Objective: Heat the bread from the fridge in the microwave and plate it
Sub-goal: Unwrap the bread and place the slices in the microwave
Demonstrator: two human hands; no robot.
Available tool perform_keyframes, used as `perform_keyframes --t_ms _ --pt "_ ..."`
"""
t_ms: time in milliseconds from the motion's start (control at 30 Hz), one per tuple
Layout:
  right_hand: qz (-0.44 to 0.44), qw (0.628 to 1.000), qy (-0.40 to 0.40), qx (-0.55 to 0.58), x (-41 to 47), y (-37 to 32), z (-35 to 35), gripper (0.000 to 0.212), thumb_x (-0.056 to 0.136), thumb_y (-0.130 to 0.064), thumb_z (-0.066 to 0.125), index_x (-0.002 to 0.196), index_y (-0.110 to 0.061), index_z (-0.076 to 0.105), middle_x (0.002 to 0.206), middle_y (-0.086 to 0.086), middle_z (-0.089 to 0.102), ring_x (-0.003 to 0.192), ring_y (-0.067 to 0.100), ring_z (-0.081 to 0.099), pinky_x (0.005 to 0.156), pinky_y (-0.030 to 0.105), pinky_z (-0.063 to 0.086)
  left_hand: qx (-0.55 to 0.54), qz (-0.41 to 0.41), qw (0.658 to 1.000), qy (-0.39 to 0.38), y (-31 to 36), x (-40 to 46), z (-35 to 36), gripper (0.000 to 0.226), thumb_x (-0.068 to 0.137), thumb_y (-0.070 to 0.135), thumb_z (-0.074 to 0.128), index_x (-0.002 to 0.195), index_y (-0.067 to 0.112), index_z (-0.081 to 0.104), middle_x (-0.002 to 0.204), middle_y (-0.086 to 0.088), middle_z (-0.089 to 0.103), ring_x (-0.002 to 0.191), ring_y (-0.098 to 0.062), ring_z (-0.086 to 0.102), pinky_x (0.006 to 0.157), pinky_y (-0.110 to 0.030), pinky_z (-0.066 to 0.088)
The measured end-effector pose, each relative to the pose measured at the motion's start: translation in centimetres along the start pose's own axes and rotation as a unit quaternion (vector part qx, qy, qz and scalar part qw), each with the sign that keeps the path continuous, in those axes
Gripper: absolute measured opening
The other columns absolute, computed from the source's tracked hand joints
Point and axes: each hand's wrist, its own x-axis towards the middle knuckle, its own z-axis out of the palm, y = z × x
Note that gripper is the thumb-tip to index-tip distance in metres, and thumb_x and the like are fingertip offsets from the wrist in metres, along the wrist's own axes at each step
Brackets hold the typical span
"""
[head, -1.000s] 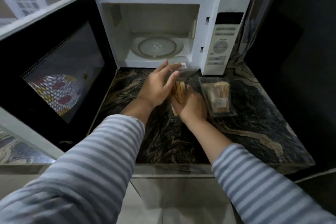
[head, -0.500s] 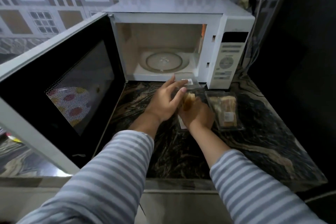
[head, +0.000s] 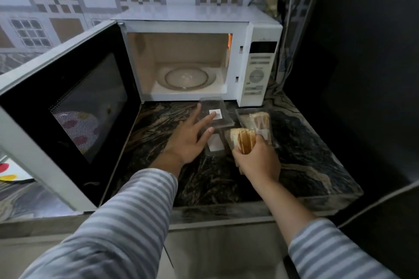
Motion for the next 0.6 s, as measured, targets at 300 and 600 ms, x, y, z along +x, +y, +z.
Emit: perform_keyframes --t_ms 300,600 --pt "0.023 0.999 0.021 -0.006 -1.5 1.4 -0.7 0.043 0.082 -0.050 0.060 0.108 -0.016 0.055 0.084 0.000 0.059 0.082 0.024 0.063 0.055 0.026 0.038 0.151 0.008 0.987 -0.055 -1.1 -3.7 2.6 0.047 0.102 0.040 0.029 0.147 0.051 0.018 0.162 0.000 0.002 0.149 -0.020 0.002 0.118 -0.048 0.001" --pt "0.033 0.998 0.039 0.043 -0.8 1.4 -1.2 0.038 0.080 -0.047 0.061 0.095 -0.012 0.057 0.079 0.001 0.060 0.073 0.024 0.060 0.053 0.026 0.038 0.191 -0.009 0.981 -0.037 -0.9 -4.8 3.3 0.043 0.099 0.046 0.037 0.142 0.050 0.033 0.157 0.003 0.025 0.146 -0.028 0.017 0.117 -0.053 0.000"
